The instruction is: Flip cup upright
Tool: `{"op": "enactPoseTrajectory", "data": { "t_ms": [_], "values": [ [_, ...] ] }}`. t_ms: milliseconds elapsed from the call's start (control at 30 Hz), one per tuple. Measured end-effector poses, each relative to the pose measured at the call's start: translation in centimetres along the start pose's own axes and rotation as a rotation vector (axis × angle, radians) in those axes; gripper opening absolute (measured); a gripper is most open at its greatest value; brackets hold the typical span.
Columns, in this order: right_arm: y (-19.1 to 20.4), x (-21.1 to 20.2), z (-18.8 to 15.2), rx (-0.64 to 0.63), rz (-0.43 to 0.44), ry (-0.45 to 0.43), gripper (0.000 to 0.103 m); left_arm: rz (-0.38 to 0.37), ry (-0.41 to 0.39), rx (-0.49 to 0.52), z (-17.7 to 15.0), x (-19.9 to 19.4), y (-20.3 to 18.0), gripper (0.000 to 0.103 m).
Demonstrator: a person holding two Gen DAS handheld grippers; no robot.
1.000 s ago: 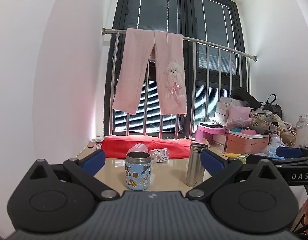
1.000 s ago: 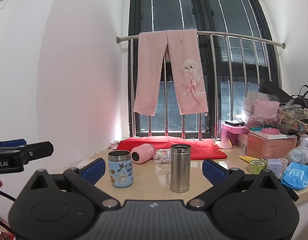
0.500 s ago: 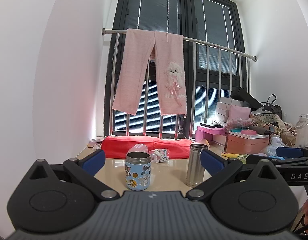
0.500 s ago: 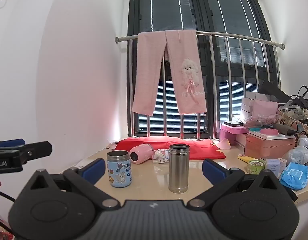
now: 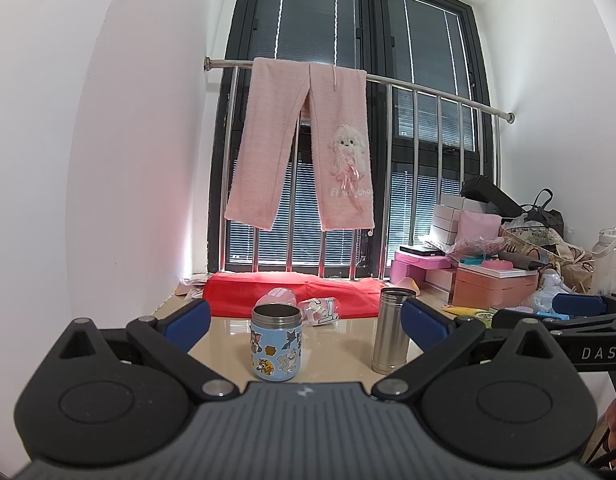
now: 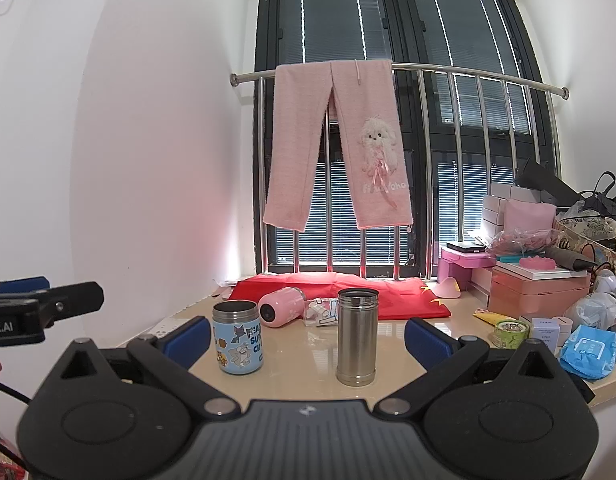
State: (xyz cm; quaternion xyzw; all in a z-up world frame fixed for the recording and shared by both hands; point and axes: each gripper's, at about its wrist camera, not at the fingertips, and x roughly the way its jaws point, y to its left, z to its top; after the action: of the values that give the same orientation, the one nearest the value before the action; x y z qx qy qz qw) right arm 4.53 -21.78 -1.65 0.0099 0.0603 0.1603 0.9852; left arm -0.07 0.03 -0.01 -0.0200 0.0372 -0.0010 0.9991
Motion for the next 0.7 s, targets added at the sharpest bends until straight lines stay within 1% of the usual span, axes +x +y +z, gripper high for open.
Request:
{"op": "enactPoseTrajectory", "data": {
  "t_ms": [700],
  "values": [
    [0.01,0.0,0.02,-0.001,0.001,0.0,0.103,-0.001,-0.002,0.002,-0.03,0.31,0.35,0.103]
  ]
}}
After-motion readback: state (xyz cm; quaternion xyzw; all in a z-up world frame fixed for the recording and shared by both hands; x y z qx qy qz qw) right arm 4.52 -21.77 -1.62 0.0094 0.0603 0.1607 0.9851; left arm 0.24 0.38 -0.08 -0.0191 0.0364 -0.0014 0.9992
